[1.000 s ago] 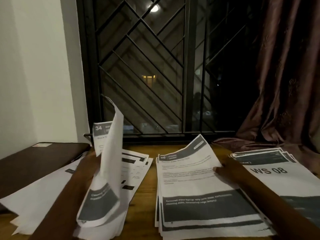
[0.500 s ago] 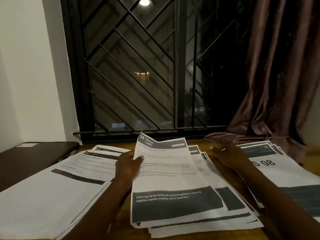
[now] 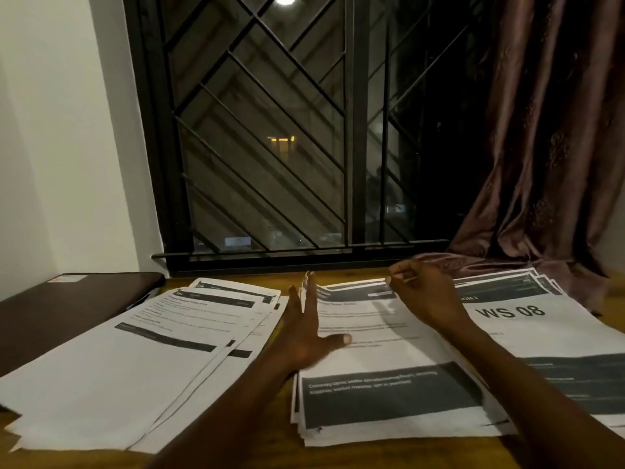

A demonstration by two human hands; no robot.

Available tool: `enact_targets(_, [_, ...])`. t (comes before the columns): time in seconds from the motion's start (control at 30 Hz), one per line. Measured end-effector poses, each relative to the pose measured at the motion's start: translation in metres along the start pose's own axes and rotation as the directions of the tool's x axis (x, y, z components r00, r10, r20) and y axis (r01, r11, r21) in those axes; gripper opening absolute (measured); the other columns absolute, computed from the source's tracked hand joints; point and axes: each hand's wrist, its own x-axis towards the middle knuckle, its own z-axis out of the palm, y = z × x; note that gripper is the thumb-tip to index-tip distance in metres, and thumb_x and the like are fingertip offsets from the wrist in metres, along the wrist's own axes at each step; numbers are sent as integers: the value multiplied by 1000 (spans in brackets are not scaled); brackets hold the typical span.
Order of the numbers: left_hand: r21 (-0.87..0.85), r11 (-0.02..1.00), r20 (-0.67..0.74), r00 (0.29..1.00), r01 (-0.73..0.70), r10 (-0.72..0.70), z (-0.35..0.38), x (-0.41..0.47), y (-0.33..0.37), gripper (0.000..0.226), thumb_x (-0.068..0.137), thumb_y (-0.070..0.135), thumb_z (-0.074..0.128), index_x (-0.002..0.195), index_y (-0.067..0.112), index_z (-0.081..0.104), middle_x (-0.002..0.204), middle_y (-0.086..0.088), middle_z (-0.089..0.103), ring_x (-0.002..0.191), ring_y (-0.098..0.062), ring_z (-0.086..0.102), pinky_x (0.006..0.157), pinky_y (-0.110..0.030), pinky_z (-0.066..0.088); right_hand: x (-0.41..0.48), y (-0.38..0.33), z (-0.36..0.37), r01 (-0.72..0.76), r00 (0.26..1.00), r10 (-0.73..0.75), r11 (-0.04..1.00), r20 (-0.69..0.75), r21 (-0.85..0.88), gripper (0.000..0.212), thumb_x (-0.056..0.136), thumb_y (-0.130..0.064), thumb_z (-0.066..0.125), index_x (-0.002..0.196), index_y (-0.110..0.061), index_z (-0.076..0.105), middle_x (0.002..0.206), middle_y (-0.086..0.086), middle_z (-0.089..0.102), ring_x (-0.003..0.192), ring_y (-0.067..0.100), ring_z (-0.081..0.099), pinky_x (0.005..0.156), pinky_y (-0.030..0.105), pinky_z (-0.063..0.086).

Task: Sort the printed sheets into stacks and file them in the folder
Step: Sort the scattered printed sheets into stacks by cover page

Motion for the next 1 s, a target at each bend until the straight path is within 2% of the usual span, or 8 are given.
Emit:
enact_targets(0.07, [-69, 996, -42, 997, 55, -58, -7, -7, 5, 104, 84, 56, 61, 149, 39, -18, 160, -1, -22, 149, -30, -7, 118, -52, 13, -3, -11, 0, 1, 1000, -2, 996, 5, 87, 15, 88, -22, 64, 103, -22, 63, 95, -3, 65, 86, 14, 62, 68, 20, 44])
enact_targets(0.17, [-202, 979, -197, 977, 36, -77, -40, -16, 6, 78, 88, 50, 59, 151, 31, 17, 161, -1, 17, 143, -26, 27, 112, -41, 32, -6, -39, 9, -87, 995, 68, 960, 78, 266, 17, 88, -21, 64, 105, -22, 62, 95, -2, 66, 88, 15, 62, 75, 28, 51])
enact_targets(0.3, [-77, 988, -330, 931, 137, -155, -103, -32, -20, 67, 89, 40, 64, 145, 22, 34, 150, -6, 40, 134, -26, 42, 106, -38, 36, -19, -86, 49, -293, 937, 149, 827, 315, 481, 24, 87, -23, 67, 107, -13, 61, 100, 11, 68, 82, 20, 66, 82, 35, 55])
enact_targets(0.47, [57, 942, -374, 882, 330, -287, -173, -74, -81, 61, 88, 33, 66, 140, 14, 41, 142, -10, 48, 127, -26, 46, 98, -31, 40, -33, -124, 106, -318, 827, 135, 913, 547, 255, 38, 91, -49, 52, 98, -13, 62, 87, 14, 65, 83, 33, 64, 82, 41, 52])
enact_targets(0.6, [144, 890, -336, 867, 433, -368, -195, -98, -103, 58, 91, 25, 64, 142, 10, 38, 143, -10, 47, 128, -23, 46, 86, -18, 34, -24, -130, 138, -163, 860, 154, 986, 487, -24, 66, 92, -56, 47, 139, -11, 39, 139, 9, 47, 127, 26, 46, 92, 28, 38])
enact_targets(0.7, [178, 890, -289, 887, 419, -360, -196, -103, -116, 57, 89, 24, 67, 138, 10, 44, 139, -8, 52, 125, -19, 50, 80, -8, 31, -14, -123, 159, -110, 889, 134, 991, 438, -81, 66, 93, -53, 47, 141, -10, 34, 144, 9, 43, 128, 26, 45, 93, 30, 40])
enact_targets(0.8, [226, 886, -263, 901, 406, -346, -198, -98, -126, 55, 90, 28, 65, 140, 17, 44, 139, -4, 53, 123, -16, 52, 86, -10, 36, -3, -109, 178, -134, 898, 173, 983, 405, -122, 62, 94, -50, 46, 138, -7, 36, 137, 11, 48, 121, 25, 50, 86, 28, 42])
enact_targets(1.0, [318, 853, -236, 906, 413, -351, -200, -80, -133, 68, 88, 40, 65, 145, 20, 34, 147, -1, 44, 130, -17, 47, 100, -23, 40, 17, -93, 196, -107, 900, 181, 974, 396, -201, 62, 94, -50, 45, 140, -10, 31, 136, 12, 49, 122, 28, 50, 92, 33, 43])
